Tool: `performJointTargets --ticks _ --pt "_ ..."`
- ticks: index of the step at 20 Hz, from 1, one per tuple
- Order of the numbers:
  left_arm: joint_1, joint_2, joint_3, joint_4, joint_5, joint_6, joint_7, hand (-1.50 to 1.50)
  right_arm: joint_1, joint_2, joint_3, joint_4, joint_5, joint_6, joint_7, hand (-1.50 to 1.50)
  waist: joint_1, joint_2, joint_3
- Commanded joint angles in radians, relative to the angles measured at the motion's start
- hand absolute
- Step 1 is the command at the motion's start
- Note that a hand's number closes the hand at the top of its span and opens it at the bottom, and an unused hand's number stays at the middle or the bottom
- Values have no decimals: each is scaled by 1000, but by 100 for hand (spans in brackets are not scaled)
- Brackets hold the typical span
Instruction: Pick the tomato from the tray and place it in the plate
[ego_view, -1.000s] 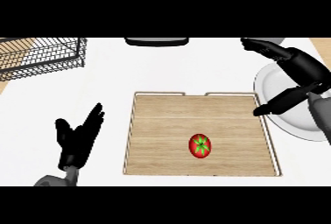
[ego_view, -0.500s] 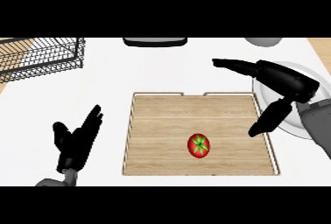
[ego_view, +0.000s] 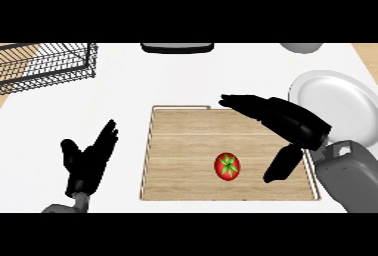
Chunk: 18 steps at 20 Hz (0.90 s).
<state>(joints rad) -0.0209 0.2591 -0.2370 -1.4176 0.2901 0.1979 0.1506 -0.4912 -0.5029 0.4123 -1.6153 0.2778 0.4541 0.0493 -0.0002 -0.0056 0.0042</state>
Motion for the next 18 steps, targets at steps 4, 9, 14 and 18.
performJointTargets --ticks 4,9,14,18 --pt "53 -25 -13 -79 -30 13 71 0 139 55 43 -68 89 36 45 -150 2 4 -4" --pt "14 -5 67 28 4 -95 22 0 167 94 33 -88 143 70 27 -150 0 6 -4" --pt "-9 -41 77 93 -40 -91 -19 0 192 138 55 -109 274 35 63 -150 -2 6 -4" --pt "-1 -81 49 57 -91 -46 14 0 178 208 91 -65 369 10 83 -150 0 6 -4"
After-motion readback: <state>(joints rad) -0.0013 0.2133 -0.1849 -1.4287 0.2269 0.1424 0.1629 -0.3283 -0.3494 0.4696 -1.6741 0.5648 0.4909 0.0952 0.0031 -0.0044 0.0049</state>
